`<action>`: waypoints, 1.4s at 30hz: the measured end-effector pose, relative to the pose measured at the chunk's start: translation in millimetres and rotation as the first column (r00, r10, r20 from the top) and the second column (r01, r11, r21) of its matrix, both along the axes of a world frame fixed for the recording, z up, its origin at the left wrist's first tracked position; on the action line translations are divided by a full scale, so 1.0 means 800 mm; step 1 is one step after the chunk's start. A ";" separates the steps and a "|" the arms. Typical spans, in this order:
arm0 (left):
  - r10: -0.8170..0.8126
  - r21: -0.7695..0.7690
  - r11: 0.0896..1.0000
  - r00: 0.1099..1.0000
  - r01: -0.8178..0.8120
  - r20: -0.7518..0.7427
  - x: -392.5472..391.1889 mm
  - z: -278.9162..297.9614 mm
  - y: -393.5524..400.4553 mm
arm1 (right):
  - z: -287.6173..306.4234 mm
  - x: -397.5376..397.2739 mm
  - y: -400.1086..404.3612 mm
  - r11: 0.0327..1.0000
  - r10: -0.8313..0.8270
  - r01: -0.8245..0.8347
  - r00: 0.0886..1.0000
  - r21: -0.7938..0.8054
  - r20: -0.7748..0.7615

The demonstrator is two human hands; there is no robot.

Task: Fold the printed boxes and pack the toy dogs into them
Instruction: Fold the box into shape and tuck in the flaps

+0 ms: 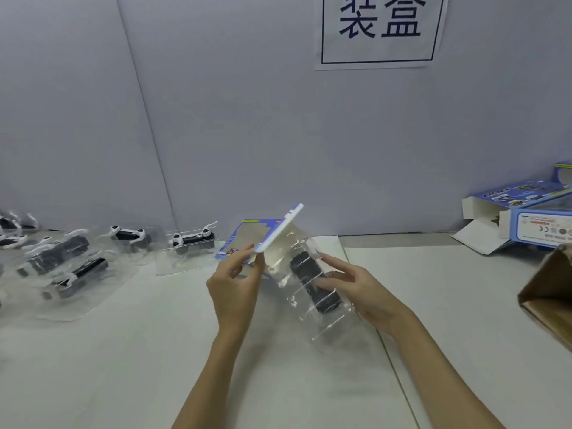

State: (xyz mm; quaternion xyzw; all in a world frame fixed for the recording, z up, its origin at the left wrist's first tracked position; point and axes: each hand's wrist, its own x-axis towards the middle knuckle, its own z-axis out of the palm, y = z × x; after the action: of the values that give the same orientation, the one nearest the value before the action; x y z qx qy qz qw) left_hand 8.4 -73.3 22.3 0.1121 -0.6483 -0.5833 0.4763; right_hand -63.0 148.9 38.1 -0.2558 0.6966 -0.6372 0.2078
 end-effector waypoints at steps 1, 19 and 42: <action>0.000 -0.049 0.999 1.000 0.000 0.012 0.000 -0.002 -0.002 | -0.001 -0.003 0.000 0.998 -0.066 0.066 0.997 0.002 -0.033; -0.063 -0.311 0.947 0.996 0.078 0.059 0.008 -0.009 -0.007 | -0.013 -0.002 -0.011 0.825 -0.318 0.555 0.608 0.102 -0.728; 0.246 -0.683 0.702 0.969 -0.201 -0.033 0.018 0.000 0.012 | -0.005 0.006 -0.017 0.698 -0.175 0.663 0.524 0.270 -0.834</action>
State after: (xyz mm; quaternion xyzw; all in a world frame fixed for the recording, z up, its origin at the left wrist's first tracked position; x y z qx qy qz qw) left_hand 22.7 -63.6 22.4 0.0251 -0.8124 -0.2392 0.5311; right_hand -58.4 135.6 34.2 -0.2372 0.9112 -0.2663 -0.2063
